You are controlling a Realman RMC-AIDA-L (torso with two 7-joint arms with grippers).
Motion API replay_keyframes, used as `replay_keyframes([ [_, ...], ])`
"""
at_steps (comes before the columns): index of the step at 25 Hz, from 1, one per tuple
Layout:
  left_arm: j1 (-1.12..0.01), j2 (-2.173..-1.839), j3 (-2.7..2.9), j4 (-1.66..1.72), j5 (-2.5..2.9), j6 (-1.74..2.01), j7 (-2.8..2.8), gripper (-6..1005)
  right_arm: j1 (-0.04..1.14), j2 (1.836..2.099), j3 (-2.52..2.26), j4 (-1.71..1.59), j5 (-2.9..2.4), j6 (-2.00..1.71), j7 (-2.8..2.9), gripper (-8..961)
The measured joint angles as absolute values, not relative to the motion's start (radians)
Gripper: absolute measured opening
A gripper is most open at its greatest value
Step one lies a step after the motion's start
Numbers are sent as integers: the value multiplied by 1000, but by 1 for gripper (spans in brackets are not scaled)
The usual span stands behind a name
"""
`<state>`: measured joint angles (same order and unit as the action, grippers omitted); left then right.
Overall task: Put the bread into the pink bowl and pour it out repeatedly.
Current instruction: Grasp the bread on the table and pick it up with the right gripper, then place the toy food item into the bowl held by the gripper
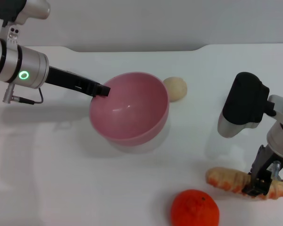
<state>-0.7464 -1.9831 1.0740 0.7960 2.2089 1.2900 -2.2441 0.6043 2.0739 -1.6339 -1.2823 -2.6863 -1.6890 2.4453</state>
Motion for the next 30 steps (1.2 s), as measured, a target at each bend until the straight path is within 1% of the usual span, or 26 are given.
replay_keyframes([
  [5,-747,-1983,1071,796,2209,1291,-2244,44,604,2074,-1633,-1294,-2686,-1688,2446,294],
  [7,-747,-1982,1073,796,2209,1291,-2244,44,602,2074,-1631,-1305,-2686,-1688,2447,247],
  [8,-747,-1982,1074,796,2209,1291,-2244,44,599,2074,-1630,-1315,-2686,-1688,2449,240],
  [18,-747,-1979,1075,799,2209,1291,-2241,44,538,2077,-1594,-1491,-2684,-1697,2461,174],
  [30,-748,-1982,1075,796,2209,1291,-2231,43,488,2086,-1412,-1893,-2614,-1632,2474,167],
])
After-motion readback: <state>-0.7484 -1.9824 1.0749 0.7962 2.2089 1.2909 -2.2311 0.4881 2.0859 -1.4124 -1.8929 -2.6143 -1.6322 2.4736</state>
